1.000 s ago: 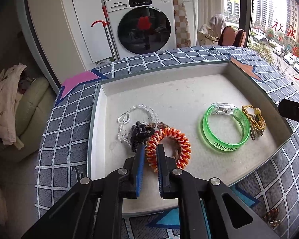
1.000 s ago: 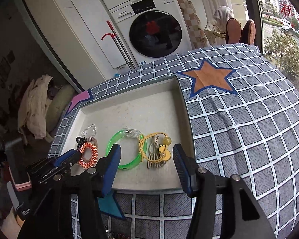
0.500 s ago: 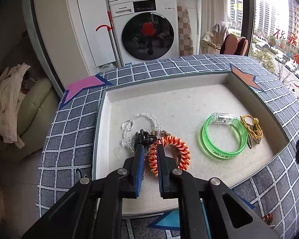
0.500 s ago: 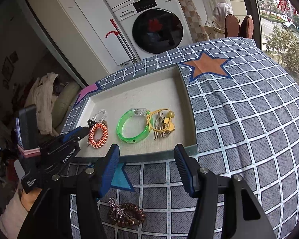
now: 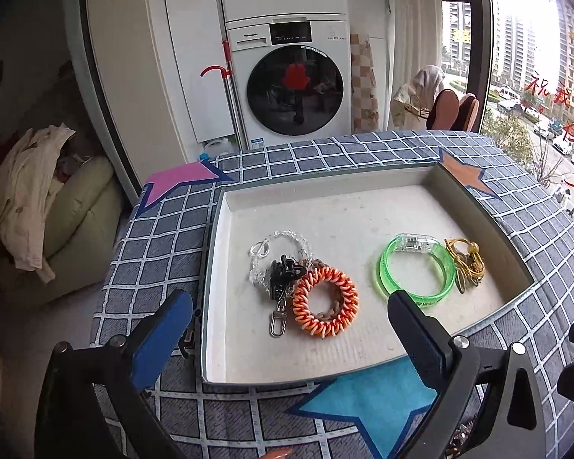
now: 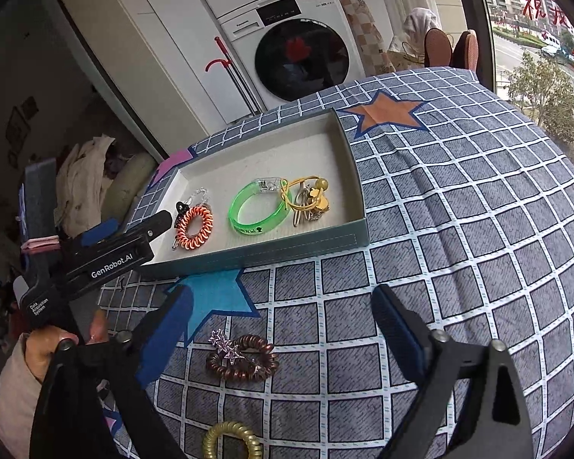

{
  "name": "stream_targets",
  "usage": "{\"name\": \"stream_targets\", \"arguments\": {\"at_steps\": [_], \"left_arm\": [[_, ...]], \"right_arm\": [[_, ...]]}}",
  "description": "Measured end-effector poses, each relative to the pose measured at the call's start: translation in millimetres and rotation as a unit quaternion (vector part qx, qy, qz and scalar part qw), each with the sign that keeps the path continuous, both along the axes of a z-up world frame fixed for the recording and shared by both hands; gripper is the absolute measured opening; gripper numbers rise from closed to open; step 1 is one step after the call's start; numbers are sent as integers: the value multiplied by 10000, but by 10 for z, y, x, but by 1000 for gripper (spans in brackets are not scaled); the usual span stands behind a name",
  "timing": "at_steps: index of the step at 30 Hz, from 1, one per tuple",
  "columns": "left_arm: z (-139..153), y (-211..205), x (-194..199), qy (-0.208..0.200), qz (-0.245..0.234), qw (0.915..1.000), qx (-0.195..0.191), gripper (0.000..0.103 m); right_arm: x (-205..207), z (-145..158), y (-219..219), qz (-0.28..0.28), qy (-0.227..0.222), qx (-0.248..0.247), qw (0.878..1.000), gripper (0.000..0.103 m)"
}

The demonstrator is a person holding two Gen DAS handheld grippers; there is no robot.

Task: Organize jewelry
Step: 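Open both tools to release the items and lift them out of the tray, then move the right tool to the pink star hair clip and grasp it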

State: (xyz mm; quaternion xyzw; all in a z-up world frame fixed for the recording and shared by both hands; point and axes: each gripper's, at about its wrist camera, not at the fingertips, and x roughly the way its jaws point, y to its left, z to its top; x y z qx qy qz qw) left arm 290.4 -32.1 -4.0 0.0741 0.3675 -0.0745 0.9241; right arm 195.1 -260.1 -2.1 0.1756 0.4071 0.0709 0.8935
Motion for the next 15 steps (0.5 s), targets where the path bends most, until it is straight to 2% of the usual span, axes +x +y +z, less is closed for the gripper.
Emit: {"name": "stream_targets", "arguments": {"at_steps": [8, 12, 15], "left_arm": [[10, 19, -260, -5, -7, 10000, 23, 103], [-5, 13, -419, -12, -8, 9999, 125, 103], [-31, 41, -532, 65, -30, 10000, 28, 103]], "right_arm": [[-236, 50, -28, -107, -171, 36, 9998, 103], [-298, 64, 8, -40, -133, -156, 9998, 103], [-354, 72, 59, 95, -107, -284, 9995, 103]]}}
